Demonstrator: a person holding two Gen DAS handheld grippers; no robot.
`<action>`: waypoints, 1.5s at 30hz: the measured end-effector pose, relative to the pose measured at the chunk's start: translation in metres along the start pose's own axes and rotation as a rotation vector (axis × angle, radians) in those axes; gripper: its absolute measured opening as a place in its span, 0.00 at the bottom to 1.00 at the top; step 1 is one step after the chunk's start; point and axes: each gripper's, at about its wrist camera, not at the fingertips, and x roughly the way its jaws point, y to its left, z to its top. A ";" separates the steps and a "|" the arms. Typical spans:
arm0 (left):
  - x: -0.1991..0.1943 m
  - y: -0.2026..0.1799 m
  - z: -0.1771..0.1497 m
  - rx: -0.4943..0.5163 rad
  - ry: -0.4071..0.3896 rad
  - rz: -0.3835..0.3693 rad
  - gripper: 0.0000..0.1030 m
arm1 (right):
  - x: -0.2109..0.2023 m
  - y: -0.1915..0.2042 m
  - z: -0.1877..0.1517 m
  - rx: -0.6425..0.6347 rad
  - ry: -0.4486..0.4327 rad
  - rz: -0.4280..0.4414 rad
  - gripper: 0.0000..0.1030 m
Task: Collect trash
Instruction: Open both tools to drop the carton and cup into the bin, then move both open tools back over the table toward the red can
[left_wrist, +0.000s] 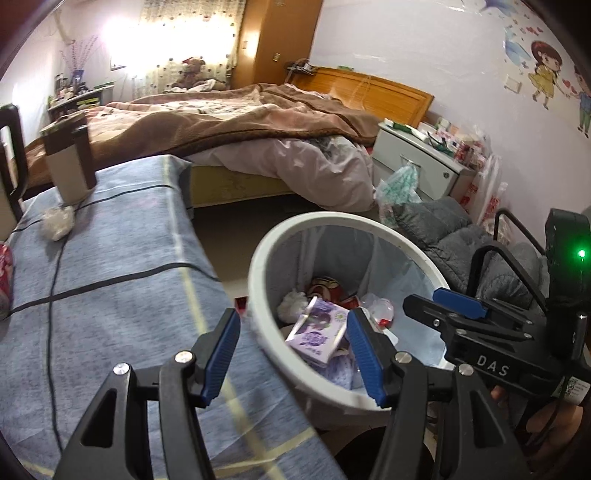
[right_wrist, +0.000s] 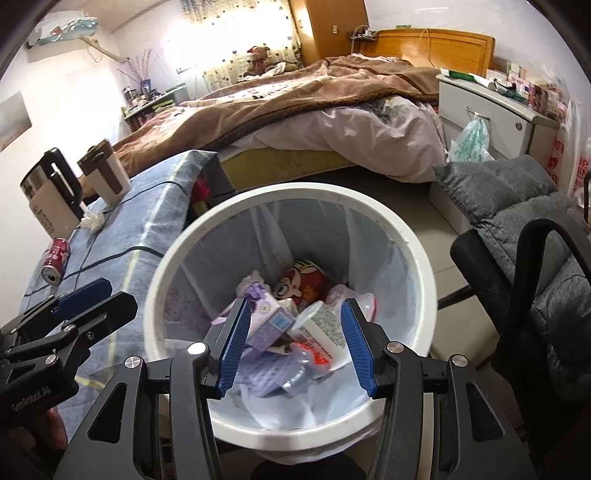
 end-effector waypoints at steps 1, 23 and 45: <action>-0.003 0.004 -0.001 -0.005 -0.003 0.007 0.61 | -0.001 0.003 0.000 -0.004 -0.003 0.005 0.50; -0.087 0.134 -0.029 -0.218 -0.114 0.307 0.65 | -0.007 0.112 0.003 -0.138 -0.044 0.175 0.50; -0.090 0.248 -0.026 -0.377 -0.125 0.429 0.71 | 0.030 0.212 0.028 -0.277 -0.011 0.242 0.50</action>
